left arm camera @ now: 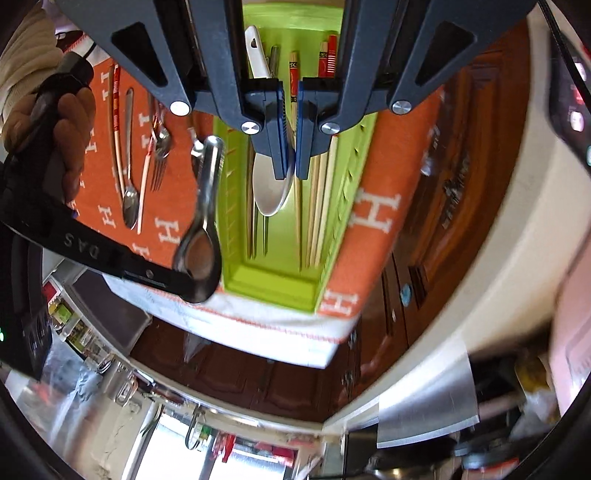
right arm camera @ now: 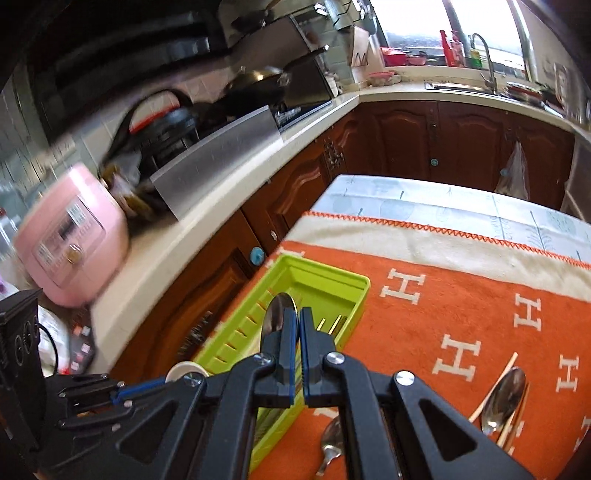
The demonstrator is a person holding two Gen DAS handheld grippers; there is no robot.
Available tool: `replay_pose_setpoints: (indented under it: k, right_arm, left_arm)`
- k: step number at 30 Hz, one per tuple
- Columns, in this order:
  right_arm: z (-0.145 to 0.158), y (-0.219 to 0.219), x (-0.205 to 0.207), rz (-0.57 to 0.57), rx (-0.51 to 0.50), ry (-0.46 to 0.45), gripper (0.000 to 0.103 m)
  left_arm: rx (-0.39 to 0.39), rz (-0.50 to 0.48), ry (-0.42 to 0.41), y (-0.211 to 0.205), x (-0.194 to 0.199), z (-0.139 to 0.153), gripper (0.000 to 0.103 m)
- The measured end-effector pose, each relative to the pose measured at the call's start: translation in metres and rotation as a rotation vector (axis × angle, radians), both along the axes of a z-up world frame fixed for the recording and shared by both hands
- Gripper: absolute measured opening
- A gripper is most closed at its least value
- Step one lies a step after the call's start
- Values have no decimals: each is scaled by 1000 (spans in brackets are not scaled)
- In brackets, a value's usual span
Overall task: Organize utensils
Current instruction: 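Carry both spoons into the green tray and open both tools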
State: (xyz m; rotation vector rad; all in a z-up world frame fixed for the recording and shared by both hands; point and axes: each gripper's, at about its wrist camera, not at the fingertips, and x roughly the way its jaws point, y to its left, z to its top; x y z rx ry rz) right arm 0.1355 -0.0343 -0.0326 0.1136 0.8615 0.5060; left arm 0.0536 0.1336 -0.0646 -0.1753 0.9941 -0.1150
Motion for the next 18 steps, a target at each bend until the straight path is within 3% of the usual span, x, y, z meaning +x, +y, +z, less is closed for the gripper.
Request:
replay_pose_setpoints:
  k: [7, 18]
  right_arm:
    - [-22, 22, 13, 31, -117, -4, 2]
    - [-44, 38, 23, 50, -214, 8, 3]
  left_arm:
    - [-39, -33, 63, -6, 12, -33, 2]
    - [-64, -61, 90, -14, 24, -51, 3]
